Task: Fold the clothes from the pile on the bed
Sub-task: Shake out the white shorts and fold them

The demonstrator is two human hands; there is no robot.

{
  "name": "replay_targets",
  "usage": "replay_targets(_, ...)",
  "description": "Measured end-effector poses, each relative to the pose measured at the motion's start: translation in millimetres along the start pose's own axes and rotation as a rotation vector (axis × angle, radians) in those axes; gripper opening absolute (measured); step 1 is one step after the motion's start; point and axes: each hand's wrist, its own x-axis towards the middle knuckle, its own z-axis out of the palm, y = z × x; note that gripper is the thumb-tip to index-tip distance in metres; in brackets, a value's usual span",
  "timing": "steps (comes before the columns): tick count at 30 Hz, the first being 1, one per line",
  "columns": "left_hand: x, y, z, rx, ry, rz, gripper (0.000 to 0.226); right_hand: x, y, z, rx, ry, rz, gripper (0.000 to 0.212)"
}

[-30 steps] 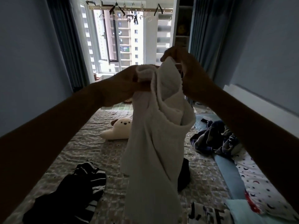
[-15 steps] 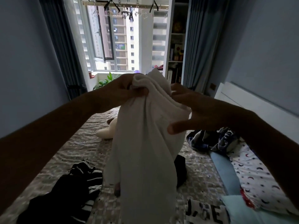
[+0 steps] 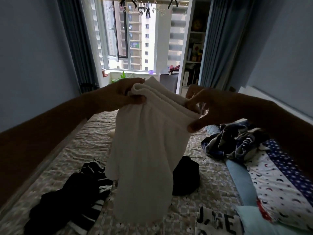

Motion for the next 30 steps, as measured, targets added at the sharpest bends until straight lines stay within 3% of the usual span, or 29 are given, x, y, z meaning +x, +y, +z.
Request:
replay_targets(4, -10, -10, 8, -0.042, 0.039, -0.046, 0.036, 12, 13, 11, 0.224, 0.078, -0.05, 0.067)
replay_targets(8, -20, -27, 18, -0.177, 0.166, -0.043, 0.027, 19, 14, 41, 0.93, 0.156, -0.022, 0.049)
replay_targets(10, -24, -37, 25, -0.221, 0.226, -0.03, 0.026, 23, 10, 70, 1.007, 0.149, 0.019, 0.091)
replay_targets(11, -25, -41, 29, -0.247, 0.244, -0.027, 0.027, 25, 7, 90, 0.991, 0.153, 0.01, 0.101)
replay_targets(13, -26, -47, 39, -0.26, 0.239, -0.023, 0.029, 35, 0, 125, 1.056, 0.229, 0.022, 0.079)
replay_targets(16, -32, -60, 41, -0.133, 0.276, -0.065, 0.032, 43, 3, 136, 1.133, 0.476, 0.13, 0.049)
replay_targets(19, -40, -64, 46, -0.074, 0.374, -0.037, 0.036, 55, 2, 112, 1.015, 0.636, 0.154, 0.035)
replay_targets(23, -54, -66, 73, -0.126, 0.477, -0.053, 0.073, 68, -18, 76, 0.721, 0.59, 0.041, 0.029)
replay_targets(26, -48, -82, 82, -0.146, 0.545, -0.059, 0.058, 73, -10, 62, 0.638, 0.619, 0.088, 0.024)
replay_targets(27, -44, -85, 81, -0.164, 0.568, -0.057, 0.052, 74, -3, 56, 0.615, 0.591, 0.133, 0.021)
replay_targets(30, -26, -90, 77, -0.214, 0.484, -0.105, 0.043, 70, 21, 41, 0.486, 0.267, 0.263, 0.032)
